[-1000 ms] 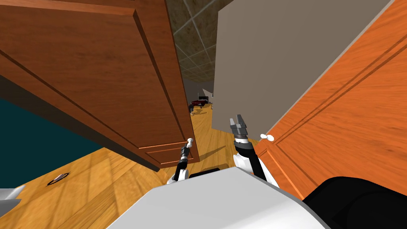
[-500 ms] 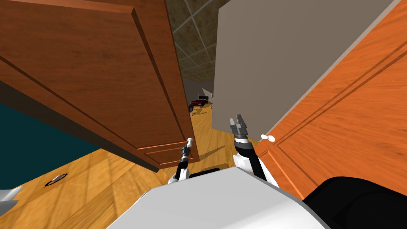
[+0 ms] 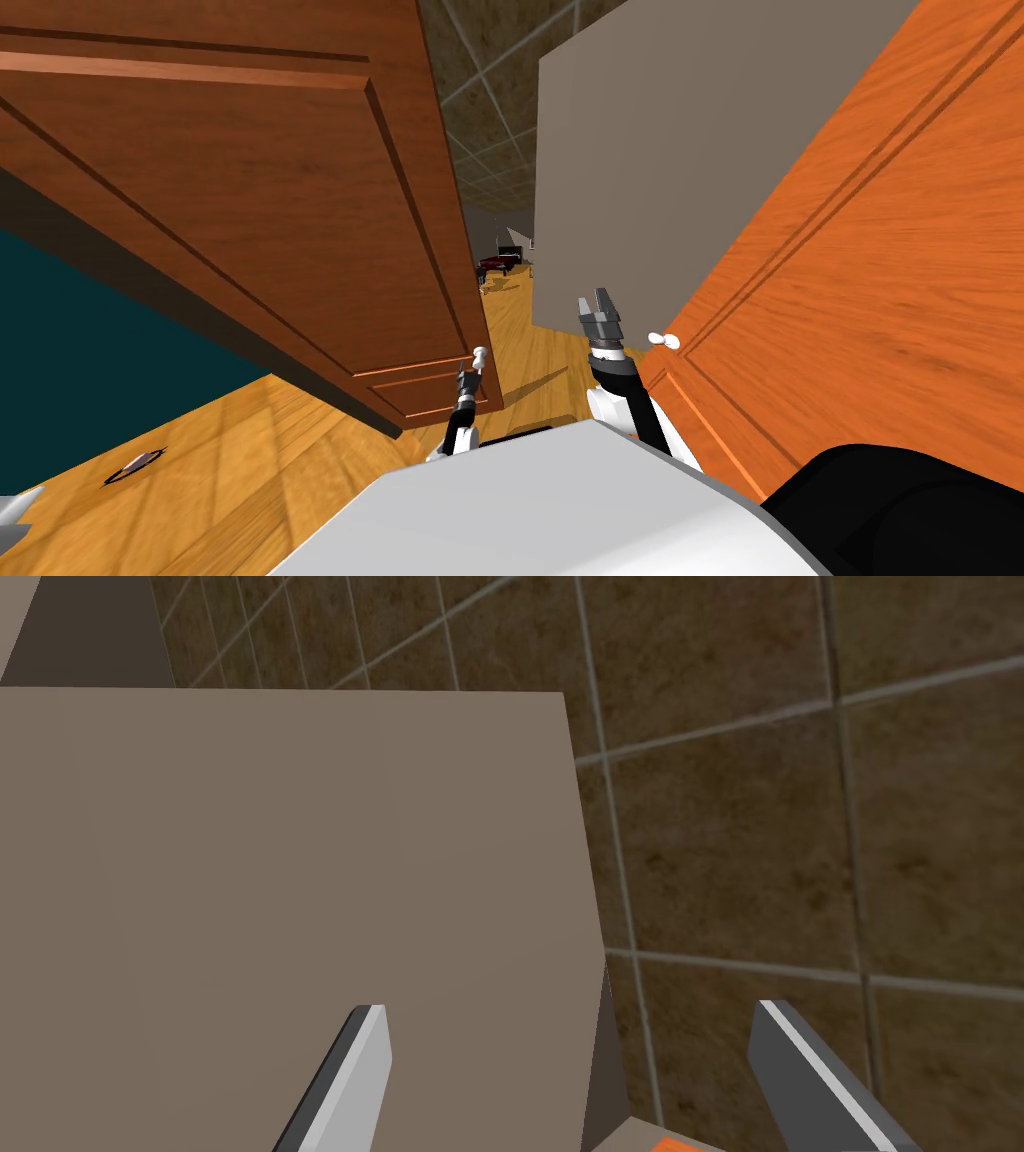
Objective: Push the door open
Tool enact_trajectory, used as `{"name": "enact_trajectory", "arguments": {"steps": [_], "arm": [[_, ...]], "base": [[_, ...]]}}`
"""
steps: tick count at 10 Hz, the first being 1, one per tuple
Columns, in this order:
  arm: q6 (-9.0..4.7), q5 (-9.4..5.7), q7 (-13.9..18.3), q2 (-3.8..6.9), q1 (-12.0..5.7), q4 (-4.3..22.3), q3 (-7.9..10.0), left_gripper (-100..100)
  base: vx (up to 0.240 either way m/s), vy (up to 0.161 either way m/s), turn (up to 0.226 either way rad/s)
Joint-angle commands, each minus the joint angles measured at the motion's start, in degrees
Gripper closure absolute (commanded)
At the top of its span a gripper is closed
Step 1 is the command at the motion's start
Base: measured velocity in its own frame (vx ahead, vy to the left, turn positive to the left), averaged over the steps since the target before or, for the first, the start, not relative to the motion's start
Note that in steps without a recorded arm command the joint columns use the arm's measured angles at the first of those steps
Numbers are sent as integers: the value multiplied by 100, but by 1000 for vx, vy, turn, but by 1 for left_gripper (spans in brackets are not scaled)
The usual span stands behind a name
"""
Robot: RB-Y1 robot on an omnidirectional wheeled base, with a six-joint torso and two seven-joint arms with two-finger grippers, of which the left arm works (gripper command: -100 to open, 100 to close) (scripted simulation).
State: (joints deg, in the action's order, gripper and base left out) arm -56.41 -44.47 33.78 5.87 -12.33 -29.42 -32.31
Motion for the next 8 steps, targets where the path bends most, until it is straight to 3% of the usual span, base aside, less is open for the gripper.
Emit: {"name": "enact_trajectory", "arguments": {"steps": [1, 3, 6, 8], "arm": [[-108, -152, 284, -134, -54, 65, -121, -100], [-151, -390, 597, -233, 10, -70, -275, -100], [-173, -516, 761, -288, 44, -141, -356, -100], [-218, -770, 1079, -407, 113, -285, -521, -100]], "base": [[-80, 49, -25], [-90, 52, -46], [-55, 39, -19], [-64, 41, -33]]}}
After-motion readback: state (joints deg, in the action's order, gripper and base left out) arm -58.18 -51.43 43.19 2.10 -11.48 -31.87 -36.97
